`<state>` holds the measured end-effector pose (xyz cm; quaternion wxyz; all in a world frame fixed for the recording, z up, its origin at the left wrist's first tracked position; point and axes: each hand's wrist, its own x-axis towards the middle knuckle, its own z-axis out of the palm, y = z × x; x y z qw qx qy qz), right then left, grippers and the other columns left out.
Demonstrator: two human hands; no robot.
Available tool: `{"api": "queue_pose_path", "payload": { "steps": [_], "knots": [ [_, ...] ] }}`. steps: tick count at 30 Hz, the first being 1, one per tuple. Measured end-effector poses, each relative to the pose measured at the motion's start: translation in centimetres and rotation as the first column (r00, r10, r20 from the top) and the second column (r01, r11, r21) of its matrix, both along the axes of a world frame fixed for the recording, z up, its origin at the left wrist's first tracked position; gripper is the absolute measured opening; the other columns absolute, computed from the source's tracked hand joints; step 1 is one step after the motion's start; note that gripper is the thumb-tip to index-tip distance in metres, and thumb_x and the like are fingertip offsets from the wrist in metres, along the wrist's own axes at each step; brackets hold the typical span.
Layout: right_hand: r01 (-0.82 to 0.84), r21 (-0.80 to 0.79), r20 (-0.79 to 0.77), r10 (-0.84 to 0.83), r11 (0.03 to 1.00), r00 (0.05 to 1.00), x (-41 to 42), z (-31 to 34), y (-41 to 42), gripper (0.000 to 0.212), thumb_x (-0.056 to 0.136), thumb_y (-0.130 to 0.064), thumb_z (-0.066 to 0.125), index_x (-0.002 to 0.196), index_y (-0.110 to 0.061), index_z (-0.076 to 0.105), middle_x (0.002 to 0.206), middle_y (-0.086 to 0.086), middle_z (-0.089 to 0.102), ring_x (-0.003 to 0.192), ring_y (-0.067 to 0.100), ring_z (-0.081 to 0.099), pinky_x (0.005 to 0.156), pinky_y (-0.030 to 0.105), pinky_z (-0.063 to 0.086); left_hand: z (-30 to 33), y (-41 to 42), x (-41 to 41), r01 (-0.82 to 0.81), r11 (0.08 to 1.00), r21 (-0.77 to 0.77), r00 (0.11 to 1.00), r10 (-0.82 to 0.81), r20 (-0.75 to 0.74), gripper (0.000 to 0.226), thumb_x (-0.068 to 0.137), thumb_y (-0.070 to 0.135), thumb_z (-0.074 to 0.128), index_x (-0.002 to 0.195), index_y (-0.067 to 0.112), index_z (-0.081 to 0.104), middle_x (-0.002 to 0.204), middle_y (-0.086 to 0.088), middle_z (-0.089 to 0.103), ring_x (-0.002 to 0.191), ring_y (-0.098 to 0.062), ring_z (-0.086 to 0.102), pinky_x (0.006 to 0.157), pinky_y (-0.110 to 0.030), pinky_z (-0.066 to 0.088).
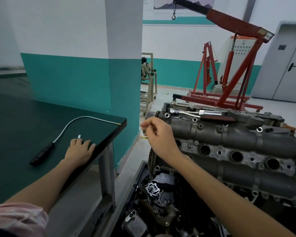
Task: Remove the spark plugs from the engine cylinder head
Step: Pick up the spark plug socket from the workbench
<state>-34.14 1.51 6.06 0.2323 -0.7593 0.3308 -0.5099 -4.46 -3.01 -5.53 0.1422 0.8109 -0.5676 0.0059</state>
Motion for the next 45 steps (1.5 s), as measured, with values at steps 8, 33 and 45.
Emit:
{"api": "queue_pose_path", "payload": {
  "steps": [8,33,45],
  "knots": [
    [0.141,-0.273,-0.194,-0.198,0.952,0.961,-3.8,3.3,-1.2,0.016,0.087,0.0,0.047,0.09,-0.006,0.061,0.086,-0.002,0.056,0.075,0.005,0.052,0.067,0.015,0.041,6.5,-1.2,-5.2,0.098,0.952,-0.291,0.995,-0.094,0.029,0.037,0.097,0.037,0.04,0.115,0.014,0.064,0.133,-0.015,0.048,0.135,-0.03,0.025,0.11,-0.043,0.014],
    [0.388,-0.564,-0.546,-0.681,0.729,0.488,-16.7,4.8,-4.2,0.032,0.093,-0.037,0.045,0.1,-0.01,0.06,0.097,0.005,0.059,0.091,0.021,0.053,0.07,0.03,0.037,17.4,-0.3,-27.2,0.521,0.439,-0.732,0.737,-0.664,0.127,0.03,0.095,0.02,0.051,0.122,0.007,0.053,0.119,-0.005,0.053,0.108,-0.016,0.049,0.092,-0.021,0.036],
    [0.283,0.176,-0.253,-0.235,0.943,0.939,-15.2,8.2,-2.6,0.025,0.096,-0.028,0.042,0.08,-0.015,0.055,0.069,0.001,0.062,0.047,-0.002,0.052,0.05,0.019,0.042,19.9,-0.6,-32.0,0.192,0.833,-0.519,-0.585,-0.328,-0.742,0.028,0.101,0.023,0.039,0.093,-0.001,0.052,0.091,-0.014,0.069,0.076,-0.02,0.07,0.066,-0.028,0.058]
  ]
}}
